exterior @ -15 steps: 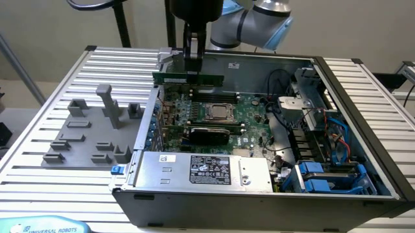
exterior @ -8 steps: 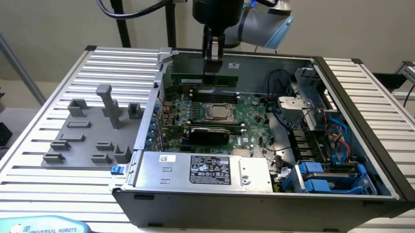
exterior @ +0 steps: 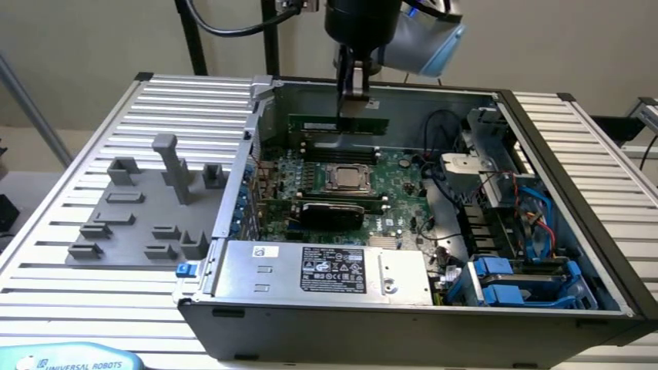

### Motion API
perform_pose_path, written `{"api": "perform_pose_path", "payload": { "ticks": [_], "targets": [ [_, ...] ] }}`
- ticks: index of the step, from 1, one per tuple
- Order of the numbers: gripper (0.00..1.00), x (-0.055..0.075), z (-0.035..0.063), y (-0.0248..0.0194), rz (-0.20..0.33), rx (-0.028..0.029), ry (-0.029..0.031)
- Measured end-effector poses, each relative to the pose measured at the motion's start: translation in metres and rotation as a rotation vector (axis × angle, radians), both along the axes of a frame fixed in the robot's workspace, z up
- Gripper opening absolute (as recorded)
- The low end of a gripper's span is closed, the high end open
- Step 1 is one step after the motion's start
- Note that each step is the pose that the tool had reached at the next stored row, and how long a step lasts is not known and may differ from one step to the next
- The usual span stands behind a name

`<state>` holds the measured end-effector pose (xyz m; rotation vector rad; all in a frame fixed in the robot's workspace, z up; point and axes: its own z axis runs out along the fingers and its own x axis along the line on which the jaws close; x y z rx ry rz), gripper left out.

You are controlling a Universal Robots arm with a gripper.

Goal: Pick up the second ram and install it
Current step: 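Pick up the second ram and move it above second insertion slot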

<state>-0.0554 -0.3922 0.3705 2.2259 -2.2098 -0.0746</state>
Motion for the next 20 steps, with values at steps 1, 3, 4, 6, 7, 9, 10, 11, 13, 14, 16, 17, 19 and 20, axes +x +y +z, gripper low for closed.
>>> {"api": "perform_pose_path", "payload": {
  "ticks": [1, 3, 4, 6, 7, 9, 10, 11, 13, 14, 16, 17, 19, 20],
  "targets": [
    [0.14, 0.002, -0.0019, 0.003, 0.0, 0.0, 0.0],
    [0.14, 0.004, -0.0054, 0.008, 0.0, 0.0, 0.0],
    [0.14, 0.006, -0.0072, 0.0102, 0.0, 0.0, 0.0],
    [0.14, 0.008, -0.0106, 0.013, -0.001, 0.0001, 0.0],
    [0.14, 0.009, -0.0123, 0.0138, -0.002, -0.0001, 0.0],
    [0.14, 0.01, -0.0161, 0.0145, -0.01, 0.0001, 0.0],
    [0.14, 0.011, -0.0177, 0.0146, -0.016, 0.0001, 0.0],
    [0.14, 0.012, -0.0193, 0.0146, -0.023, 0.0, 0.0],
    [0.14, 0.014, -0.0227, 0.0146, -0.039, 0.0001, 0.0],
    [0.14, 0.015, -0.0244, 0.0146, -0.048, 0.0, 0.0],
    [0.14, 0.016, -0.0278, 0.0147, -0.063, 0.0, 0.0],
    [0.14, 0.017, -0.0293, 0.0148, -0.07, 0.0, 0.0001],
    [0.14, 0.017, -0.0307, 0.015, -0.073, -0.0001, -0.0002],
    [0.14, 0.017, -0.0306, 0.015, -0.073, -0.0002, -0.0002]
  ]
}}
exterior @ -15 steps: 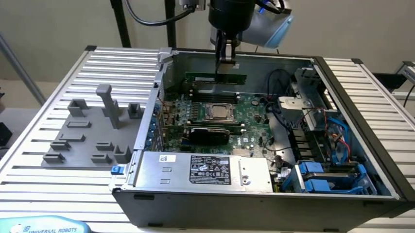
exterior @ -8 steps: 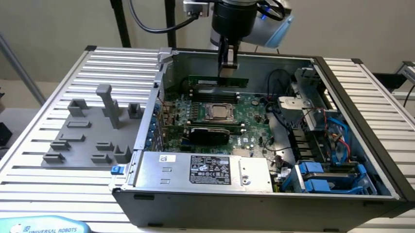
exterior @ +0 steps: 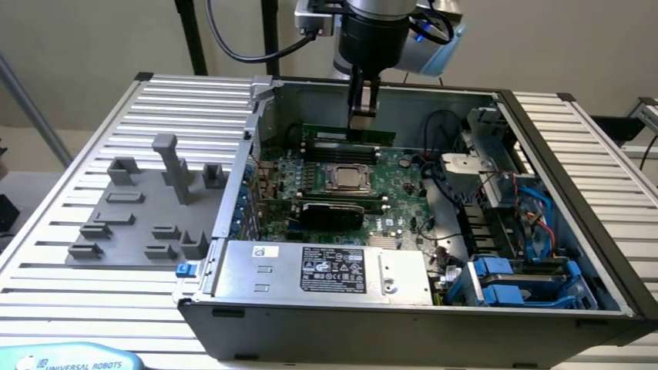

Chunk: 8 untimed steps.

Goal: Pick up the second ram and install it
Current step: 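Pick up the second ram and move it above second insertion slot, then insert the second ram into the second slot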

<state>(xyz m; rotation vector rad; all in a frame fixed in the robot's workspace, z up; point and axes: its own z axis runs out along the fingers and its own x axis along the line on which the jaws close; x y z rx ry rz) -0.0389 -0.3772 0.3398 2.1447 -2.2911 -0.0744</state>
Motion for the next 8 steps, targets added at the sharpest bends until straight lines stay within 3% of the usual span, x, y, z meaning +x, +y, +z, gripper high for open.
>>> {"api": "perform_pose_path", "payload": {
  "ticks": [8],
  "targets": [
    [0.14, 0.0, -0.0001, 0.0, 0.0, 0.0003, -0.0002]
  ]
}}
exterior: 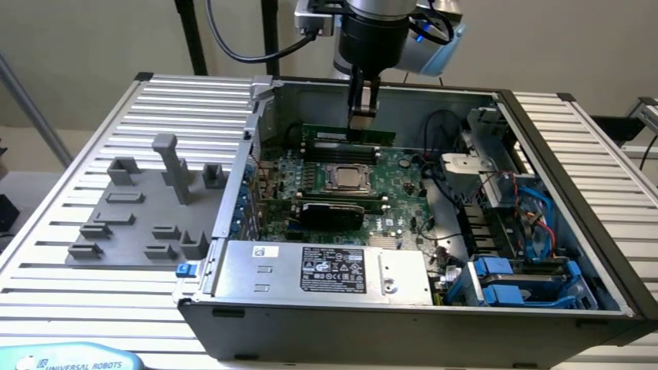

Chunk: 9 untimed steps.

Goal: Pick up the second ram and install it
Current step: 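Insert the second ram into the second slot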

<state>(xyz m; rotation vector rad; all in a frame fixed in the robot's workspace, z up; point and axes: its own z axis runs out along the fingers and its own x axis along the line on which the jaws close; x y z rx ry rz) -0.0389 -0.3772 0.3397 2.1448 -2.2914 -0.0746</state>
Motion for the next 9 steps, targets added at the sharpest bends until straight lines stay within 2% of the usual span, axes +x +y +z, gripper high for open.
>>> {"api": "perform_pose_path", "payload": {
  "ticks": [6, 9],
  "targets": [
    [0.14, 0.0, -0.0003, 0.0, 0.0, 0.0, 0.0],
    [0.14, -0.0005, -0.0041, 0.0001, 0.009, 0.0001, -0.0061]
  ]
}}
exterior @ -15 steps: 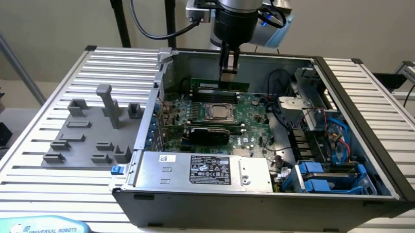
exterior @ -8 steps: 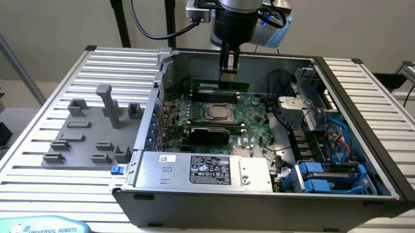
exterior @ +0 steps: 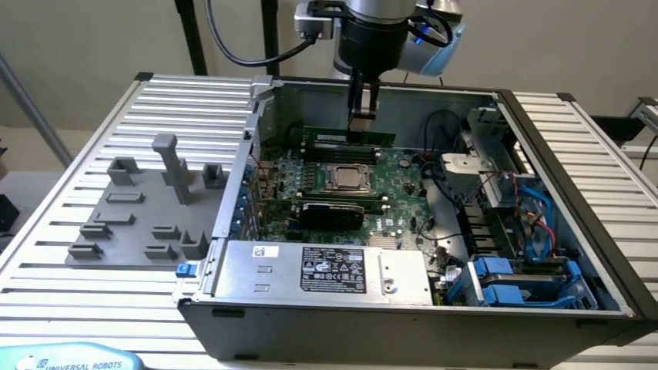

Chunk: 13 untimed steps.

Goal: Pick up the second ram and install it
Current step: 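Insert the second ram into the second slot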

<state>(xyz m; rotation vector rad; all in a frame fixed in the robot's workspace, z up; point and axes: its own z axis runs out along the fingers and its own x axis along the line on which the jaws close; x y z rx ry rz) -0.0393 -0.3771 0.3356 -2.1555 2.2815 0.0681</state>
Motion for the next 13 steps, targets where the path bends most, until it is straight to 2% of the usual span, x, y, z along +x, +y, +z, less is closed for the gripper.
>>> {"api": "perform_pose_path", "payload": {
  "ticks": [2, 6, 13],
  "targets": [
    [0.14, -0.001, -0.0027, 0.0, 0.017, -0.0001, -0.0024],
    [0.14, -0.001, -0.0094, 0.0, 0.058, 0.0, -0.0028],
    [0.14, -0.001, -0.0221, 0.0, 0.056, -0.0001, -0.0027]
  ]
}}
